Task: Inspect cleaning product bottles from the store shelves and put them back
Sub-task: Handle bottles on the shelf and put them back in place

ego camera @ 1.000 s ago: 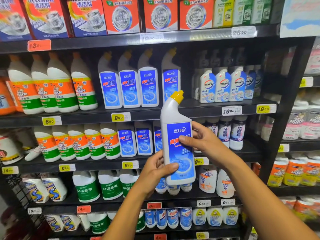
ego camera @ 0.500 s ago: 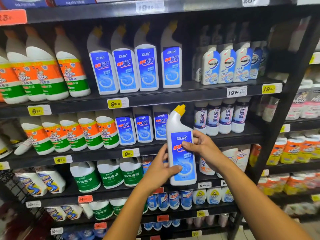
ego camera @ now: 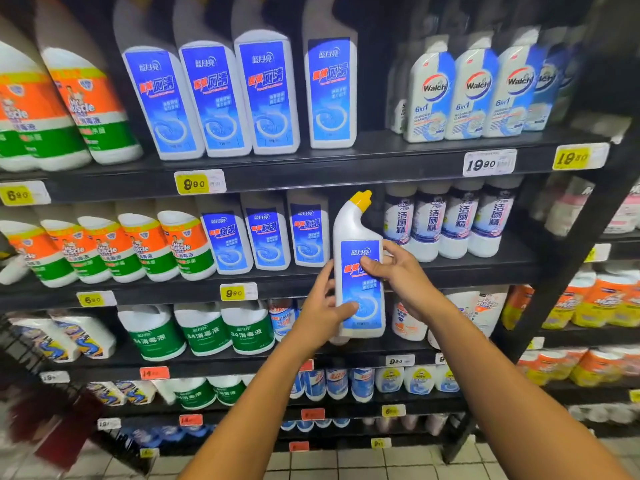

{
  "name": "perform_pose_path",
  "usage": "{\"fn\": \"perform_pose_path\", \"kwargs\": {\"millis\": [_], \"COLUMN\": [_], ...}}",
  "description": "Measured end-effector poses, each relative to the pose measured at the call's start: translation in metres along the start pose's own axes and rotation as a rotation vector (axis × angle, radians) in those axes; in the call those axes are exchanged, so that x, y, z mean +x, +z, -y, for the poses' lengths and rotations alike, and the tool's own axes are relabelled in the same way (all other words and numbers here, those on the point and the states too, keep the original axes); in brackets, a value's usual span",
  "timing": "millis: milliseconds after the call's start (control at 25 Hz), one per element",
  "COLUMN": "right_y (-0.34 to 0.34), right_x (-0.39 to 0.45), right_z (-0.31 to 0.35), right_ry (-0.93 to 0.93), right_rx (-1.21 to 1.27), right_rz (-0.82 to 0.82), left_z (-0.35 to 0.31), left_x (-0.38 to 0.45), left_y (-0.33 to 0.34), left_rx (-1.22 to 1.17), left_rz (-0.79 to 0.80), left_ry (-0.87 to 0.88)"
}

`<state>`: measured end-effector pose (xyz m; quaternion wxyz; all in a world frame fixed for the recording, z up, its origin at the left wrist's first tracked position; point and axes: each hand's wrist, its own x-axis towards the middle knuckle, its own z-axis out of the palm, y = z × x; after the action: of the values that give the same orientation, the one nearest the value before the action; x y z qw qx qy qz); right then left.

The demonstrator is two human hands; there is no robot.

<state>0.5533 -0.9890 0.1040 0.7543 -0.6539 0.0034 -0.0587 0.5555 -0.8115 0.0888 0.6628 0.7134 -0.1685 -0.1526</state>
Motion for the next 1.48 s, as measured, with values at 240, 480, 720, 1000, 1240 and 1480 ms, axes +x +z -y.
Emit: {"fn": "perform_pose_path", "kwargs": {"millis": [240, 480, 720, 1000, 1240, 1480], "right_y": [-0.011, -0.010, -0.006, 0.000, -0.001, 0.024], "right_x": [0.056, 0.095, 0.112, 0.121, 0.109, 0.070], "right_z": [0.010, 0.011, 0.001, 0.000, 0.003, 0.000], "right_ry": [-0.116, -0.140, -0.089, -0.071, -0.149, -0.527], "right_rx": [-0.110, -0.114, -0.081, -0.171, -0.296, -0.458], "right_rz": [-0.100, -0.118, -0.135, -0.190, -0.167, -0.372], "left_z": [-0.017, -0.029, -0.030, -0.024, -0.018, 0.007], "left_x": [0.049, 0.072, 0.086, 0.091, 0.082, 0.058], "left_y": [0.018, 0.020, 0.023, 0.020, 0.014, -0.008], "left_rx": [0.228, 0.176, 0.190, 0.164, 0.072, -0.003], "left_rz": [-0.173, -0.212, -0.238, -0.219, -0.204, -0.350], "left_ry": [-0.013, -0.042, -0.089, -0.111, -0.100, -0.058]}}
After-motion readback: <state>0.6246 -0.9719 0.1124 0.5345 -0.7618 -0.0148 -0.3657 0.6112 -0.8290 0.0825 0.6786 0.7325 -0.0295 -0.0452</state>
